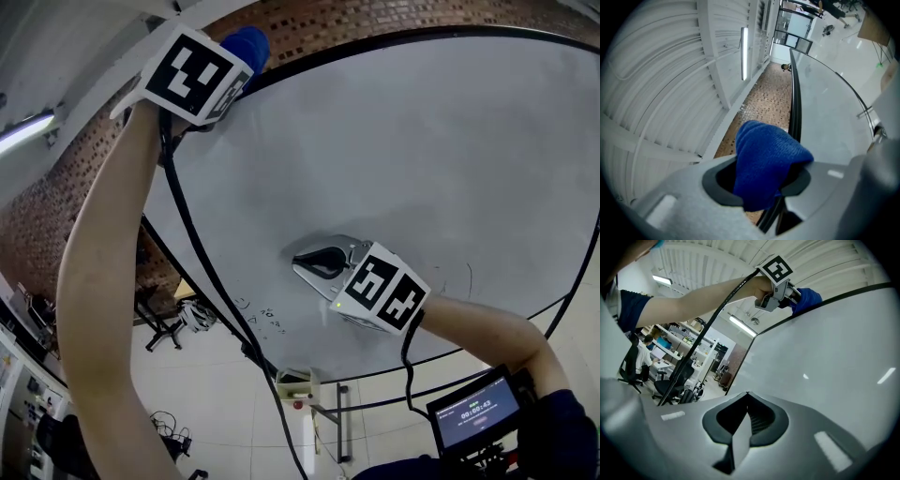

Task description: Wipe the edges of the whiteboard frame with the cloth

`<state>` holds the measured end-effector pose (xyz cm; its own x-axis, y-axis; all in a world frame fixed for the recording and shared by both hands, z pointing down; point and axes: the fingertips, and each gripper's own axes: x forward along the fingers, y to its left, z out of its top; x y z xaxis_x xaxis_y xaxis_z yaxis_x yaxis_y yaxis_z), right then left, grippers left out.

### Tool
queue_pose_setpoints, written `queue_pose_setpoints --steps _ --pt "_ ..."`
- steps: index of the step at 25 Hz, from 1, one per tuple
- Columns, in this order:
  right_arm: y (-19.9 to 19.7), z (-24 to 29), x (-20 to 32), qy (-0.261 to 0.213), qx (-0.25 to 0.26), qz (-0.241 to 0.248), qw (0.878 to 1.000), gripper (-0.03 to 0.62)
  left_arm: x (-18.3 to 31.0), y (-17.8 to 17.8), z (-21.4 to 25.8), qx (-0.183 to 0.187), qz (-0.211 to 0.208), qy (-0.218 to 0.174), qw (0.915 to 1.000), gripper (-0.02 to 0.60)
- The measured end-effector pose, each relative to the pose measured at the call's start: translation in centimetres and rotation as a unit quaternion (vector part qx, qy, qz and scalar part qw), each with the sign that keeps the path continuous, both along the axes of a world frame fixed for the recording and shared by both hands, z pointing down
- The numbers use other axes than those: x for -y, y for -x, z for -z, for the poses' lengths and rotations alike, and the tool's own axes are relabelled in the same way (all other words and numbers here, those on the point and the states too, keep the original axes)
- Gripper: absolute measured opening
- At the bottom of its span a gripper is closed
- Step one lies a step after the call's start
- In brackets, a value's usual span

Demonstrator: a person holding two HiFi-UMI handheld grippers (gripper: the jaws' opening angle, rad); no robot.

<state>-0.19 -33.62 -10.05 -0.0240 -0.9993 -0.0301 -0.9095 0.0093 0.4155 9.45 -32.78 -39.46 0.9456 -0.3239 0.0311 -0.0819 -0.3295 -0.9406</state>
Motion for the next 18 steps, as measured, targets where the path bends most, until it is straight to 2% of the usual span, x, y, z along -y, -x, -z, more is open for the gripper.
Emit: queue_pose_setpoints --steps 4,7,10,12,14,18 --pt "-1.9 -1.4 -0.5 0.010 0.016 -0.024 1.000 0.010 -0.7 -1.1 0.3 -0.021 -0.024 0.007 0.9995 0.170" --pt "-4.0 -2.8 -0.8 0.020 0.036 -0.043 0.998 0.010 -0.8 -1.6 1.4 -0.078 -0.036 -0.009 0.9963 0.178" --pt "-6.2 -4.0 -1.5 0.021 0.055 -0.074 0.996 0.009 -1.7 -0.8 1.5 -0.134 -0.082 0.004 0.9875 0.179" --pt "-5.9 -4.0 -2.5 0.016 0.068 -0.100 0.993 0.009 -2.5 2.2 1.2 -0.169 -0.118 0.013 0.9784 0.179" --pt "-3.4 -4.5 -4.1 0.009 0.089 -0.123 0.988 0.009 -3.7 7.3 -0.7 -0.190 -0.154 0.020 0.9693 0.178" --pt "2.1 -6.9 -8.7 -0.009 0.122 -0.164 0.979 0.009 -8.0 17.8 -9.8 -0.191 -0.258 0.065 0.9446 0.176"
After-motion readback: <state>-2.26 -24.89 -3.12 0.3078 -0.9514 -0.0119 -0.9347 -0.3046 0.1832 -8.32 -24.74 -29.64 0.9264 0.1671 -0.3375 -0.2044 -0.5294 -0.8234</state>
